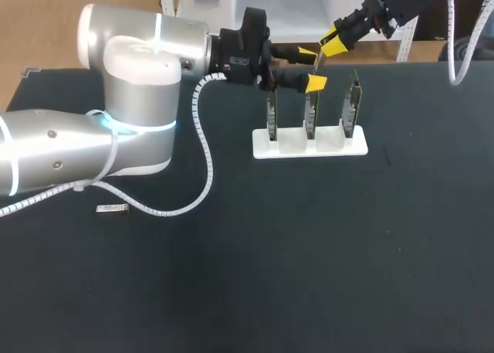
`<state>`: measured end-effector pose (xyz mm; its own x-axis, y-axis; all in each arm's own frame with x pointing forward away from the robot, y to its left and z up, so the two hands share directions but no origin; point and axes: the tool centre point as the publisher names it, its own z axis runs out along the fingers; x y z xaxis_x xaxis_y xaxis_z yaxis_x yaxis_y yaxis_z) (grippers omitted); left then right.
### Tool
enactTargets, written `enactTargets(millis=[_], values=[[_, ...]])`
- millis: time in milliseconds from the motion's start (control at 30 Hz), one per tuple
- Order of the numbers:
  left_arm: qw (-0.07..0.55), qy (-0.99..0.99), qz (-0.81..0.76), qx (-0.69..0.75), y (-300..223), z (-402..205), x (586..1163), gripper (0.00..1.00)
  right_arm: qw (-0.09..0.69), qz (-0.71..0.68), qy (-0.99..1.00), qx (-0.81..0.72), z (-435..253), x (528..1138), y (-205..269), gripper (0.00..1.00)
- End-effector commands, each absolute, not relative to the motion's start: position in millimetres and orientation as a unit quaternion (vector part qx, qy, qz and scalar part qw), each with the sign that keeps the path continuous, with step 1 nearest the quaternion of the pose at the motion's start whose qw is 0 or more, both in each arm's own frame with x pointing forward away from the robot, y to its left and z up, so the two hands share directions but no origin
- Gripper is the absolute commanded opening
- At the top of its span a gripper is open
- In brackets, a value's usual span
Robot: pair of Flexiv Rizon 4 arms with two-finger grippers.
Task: Pick up the optical module with the left hand, and insert it into the network port with the right hand.
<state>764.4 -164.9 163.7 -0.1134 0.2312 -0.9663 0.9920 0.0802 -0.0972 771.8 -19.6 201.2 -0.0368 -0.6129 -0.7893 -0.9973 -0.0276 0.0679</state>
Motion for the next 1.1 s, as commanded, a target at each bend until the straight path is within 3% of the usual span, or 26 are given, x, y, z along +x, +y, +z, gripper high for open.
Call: enactTargets(millis=[33, 733, 1100], values=[[0.422, 0.592, -0.438, 0.528, -167.6, 169.5, 765.5, 1.00, 0.289, 0.336, 0.636, -0.632, 200.4, 769.8, -20.1, 0.00], [0.414, 0.596, -0.373, 0.579, -118.6, 172.7, 768.3, 1.00, 0.290, 0.340, 0.631, -0.634, 198.7, 771.9, -18.9, 0.00], [0.389, 0.601, -0.360, 0.598, -119.6, 169.3, 762.1, 1.00, 0.292, 0.341, 0.629, -0.635, 197.8, 772.6, -17.9, 0.00]])
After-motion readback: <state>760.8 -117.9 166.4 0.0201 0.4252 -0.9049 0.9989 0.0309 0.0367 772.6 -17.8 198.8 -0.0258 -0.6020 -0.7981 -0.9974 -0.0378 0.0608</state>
